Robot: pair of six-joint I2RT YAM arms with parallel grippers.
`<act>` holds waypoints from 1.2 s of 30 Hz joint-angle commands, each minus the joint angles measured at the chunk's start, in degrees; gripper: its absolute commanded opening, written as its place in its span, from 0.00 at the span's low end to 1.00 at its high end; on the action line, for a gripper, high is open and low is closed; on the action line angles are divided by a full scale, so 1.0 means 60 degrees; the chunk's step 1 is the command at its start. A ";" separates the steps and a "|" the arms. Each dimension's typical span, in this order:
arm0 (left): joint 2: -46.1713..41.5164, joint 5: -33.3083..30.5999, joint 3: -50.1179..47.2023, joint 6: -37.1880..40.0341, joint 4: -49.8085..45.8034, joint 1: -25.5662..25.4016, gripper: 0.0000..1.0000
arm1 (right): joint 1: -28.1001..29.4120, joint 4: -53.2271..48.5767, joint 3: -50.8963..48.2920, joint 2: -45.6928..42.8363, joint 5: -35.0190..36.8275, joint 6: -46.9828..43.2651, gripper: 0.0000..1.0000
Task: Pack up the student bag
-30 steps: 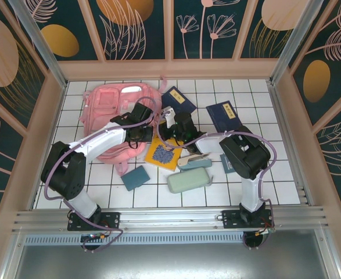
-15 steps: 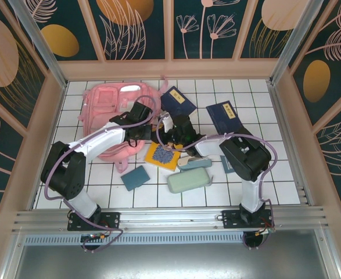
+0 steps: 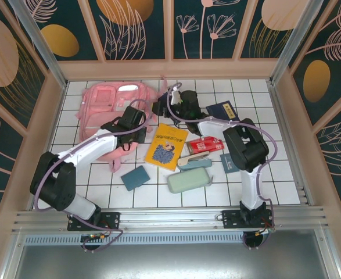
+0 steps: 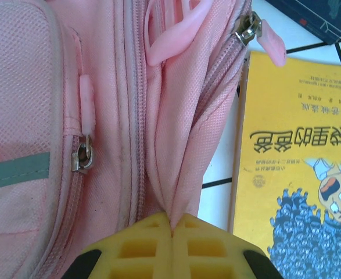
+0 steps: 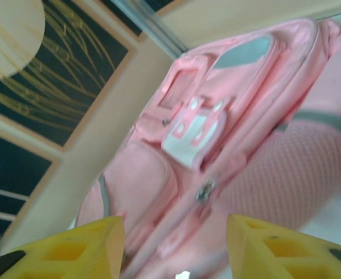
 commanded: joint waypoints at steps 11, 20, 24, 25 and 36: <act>-0.0736 0.0341 -0.0345 0.0628 0.0759 -0.0230 0.00 | -0.0262 -0.2000 0.2121 0.1919 -0.0237 0.1757 0.64; -0.0261 -0.2350 -0.0328 0.0510 0.0365 -0.0518 0.00 | -0.0283 -0.0889 0.1441 0.1610 -0.0549 0.2146 0.00; -0.0286 -0.2164 -0.0340 0.0055 0.0473 -0.0501 0.22 | -0.0279 -0.0193 0.0637 0.1157 -0.0363 0.2357 0.00; -0.0444 -0.1885 -0.0430 -0.0256 0.0603 -0.0502 0.26 | -0.0283 -0.0112 0.0493 0.1100 -0.0265 0.2382 0.00; -0.2089 -0.1254 -0.1844 -0.4639 0.2618 -0.1810 0.35 | 0.0124 0.0038 0.0118 0.0711 0.0475 0.2377 0.00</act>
